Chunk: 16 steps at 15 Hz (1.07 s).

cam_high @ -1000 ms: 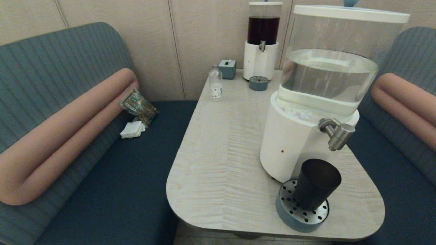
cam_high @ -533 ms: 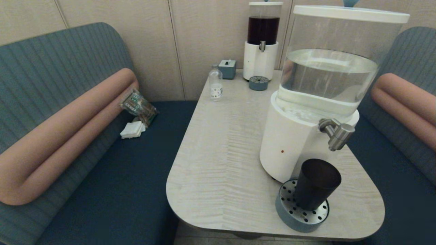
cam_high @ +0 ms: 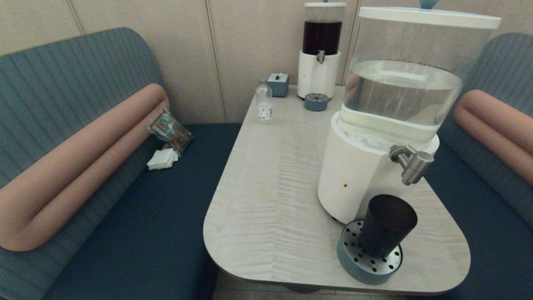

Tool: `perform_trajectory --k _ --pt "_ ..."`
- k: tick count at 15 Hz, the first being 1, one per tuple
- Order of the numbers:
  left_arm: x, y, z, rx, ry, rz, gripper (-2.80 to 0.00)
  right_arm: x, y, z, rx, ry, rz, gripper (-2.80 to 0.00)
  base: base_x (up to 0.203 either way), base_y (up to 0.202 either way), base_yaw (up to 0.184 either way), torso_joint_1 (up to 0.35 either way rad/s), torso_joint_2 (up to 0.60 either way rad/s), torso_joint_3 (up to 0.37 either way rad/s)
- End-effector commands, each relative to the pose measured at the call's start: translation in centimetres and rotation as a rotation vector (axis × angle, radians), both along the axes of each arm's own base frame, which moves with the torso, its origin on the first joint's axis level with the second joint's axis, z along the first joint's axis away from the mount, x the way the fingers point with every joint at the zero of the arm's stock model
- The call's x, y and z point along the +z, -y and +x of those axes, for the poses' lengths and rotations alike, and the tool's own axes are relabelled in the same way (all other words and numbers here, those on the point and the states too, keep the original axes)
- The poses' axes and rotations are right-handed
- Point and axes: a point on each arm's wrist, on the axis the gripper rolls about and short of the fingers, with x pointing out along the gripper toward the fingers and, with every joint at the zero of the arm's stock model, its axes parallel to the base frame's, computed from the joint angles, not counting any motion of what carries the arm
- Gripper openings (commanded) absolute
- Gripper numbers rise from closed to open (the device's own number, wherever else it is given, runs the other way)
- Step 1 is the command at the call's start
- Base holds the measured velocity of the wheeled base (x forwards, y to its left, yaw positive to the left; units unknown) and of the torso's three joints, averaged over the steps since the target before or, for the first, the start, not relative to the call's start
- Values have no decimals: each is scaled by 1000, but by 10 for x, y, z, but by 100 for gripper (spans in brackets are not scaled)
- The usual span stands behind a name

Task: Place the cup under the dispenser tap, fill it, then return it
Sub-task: Turn on the faucet

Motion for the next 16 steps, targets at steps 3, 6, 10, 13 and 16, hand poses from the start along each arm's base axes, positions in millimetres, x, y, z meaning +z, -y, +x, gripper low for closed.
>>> perform_trajectory --k 3,6,10,13,16 --pt "-31 -2 10 95 -177 53 -280 0 0 0 1 0 -1 -280 0 0 0 0 0 0" --pt "-35 -4 10 172 -228 23 -280 0 0 0 1 0 -1 -280 0 0 0 0 0 0" --pt "-46 -5 10 224 -372 -34 -280 0 0 0 1 0 -1 -280 0 0 0 0 0 0" --pt "-46 -5 10 225 -370 -40 -280 0 0 0 1 0 -1 -280 0 0 0 0 0 0" --pt "-46 -5 10 225 -371 -44 -280 -1 0 0 -1 -2 -31 -280 0 0 0 0 0 0"
